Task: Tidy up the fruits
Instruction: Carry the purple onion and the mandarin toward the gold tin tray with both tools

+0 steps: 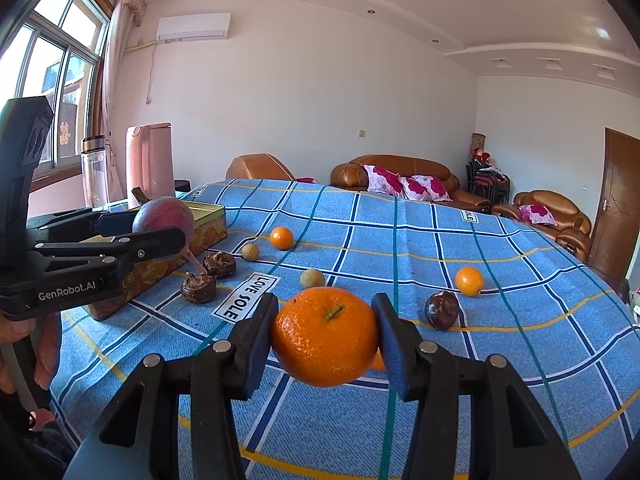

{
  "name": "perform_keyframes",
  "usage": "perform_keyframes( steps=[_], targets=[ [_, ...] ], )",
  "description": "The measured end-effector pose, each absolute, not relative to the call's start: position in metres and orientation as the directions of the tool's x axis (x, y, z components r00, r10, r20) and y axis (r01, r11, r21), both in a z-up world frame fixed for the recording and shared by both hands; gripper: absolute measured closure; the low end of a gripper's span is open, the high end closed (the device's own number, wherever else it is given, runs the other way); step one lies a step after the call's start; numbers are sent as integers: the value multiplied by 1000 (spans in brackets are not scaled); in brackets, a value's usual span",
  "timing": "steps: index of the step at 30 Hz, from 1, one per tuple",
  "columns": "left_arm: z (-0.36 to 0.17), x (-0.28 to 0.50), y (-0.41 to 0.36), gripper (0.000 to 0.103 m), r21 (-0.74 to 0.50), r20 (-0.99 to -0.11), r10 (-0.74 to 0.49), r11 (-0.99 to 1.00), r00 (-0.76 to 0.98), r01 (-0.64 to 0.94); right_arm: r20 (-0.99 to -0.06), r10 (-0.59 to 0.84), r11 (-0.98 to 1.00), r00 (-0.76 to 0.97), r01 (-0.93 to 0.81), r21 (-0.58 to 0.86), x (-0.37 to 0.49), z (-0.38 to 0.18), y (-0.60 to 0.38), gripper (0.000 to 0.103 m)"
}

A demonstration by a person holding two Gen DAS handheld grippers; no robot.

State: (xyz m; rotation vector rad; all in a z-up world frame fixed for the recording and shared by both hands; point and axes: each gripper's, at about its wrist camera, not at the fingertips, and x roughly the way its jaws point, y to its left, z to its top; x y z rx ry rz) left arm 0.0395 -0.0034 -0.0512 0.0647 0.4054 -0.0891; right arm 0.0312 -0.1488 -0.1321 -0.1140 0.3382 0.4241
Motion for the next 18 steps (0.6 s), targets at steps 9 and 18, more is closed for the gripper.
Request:
perform_keyframes(
  steps=[9,18],
  targets=[
    [-44,34,-2,49,58,-368,-55,995,928,82,-320,381,908,867,-417,-49,29,-123,-150,53],
    [-41,30,2,49,62,-352,-36,996,935,62,-293,391,902,872,-427,-66,26,-109,-146,53]
  ],
)
